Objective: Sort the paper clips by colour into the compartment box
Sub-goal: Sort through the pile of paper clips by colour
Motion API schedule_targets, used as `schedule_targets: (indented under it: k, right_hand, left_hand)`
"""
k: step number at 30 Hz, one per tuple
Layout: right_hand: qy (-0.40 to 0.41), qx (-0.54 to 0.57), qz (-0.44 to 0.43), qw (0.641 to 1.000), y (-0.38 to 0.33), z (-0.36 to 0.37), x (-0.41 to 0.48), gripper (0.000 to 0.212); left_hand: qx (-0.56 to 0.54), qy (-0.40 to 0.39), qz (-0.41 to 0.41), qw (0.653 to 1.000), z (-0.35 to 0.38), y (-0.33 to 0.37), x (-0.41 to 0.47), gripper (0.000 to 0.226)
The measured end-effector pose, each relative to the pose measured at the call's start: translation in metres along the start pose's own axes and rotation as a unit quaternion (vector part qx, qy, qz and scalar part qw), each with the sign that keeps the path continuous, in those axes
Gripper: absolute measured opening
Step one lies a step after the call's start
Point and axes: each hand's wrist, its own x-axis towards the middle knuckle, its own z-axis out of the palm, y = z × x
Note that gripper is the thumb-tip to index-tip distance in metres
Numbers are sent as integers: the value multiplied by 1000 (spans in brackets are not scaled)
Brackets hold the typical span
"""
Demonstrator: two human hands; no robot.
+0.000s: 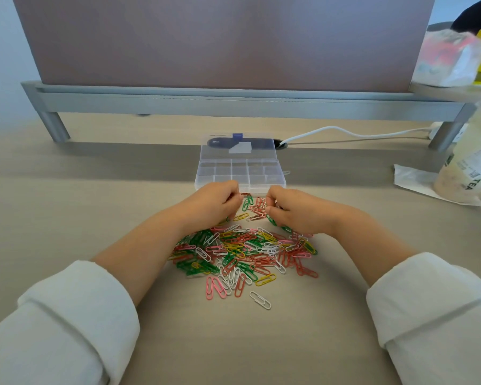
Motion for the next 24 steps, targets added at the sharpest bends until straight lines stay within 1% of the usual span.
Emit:
schedule_targets:
  k: [6,9,11,13,15,19,21,24]
  right_hand:
    - [-7,32,8,999,1,0,1,24]
    - [-13,56,5,998,1,2,0,22]
    - [-21,75,1,997,1,2,0,22]
    - [-27,88,0,996,1,2,0,22]
    - [-22,102,-1,995,2,3,1,20]
    - [13,104,9,994,8,5,3,8]
    - [23,105,18,994,9,5,4,12]
    - [50,111,21,992,11,4,5,25]
  left_hand:
    - [-54,43,-12,998,0,1,-1,24]
    - [-78,45,-14,996,1,2,-2,22]
    - [-84,38,-14,996,2,2,-2,15]
    - [-120,29,-20,992,2,3,-2,3]
    - [-150,31,-17,988,2,3,-2,16]
    - [-134,26,-22,990,4,5,-1,27]
    - [-131,8,-18,991,4,6,-1,28]
    - [-98,11,-6,995,3,6,-1,34]
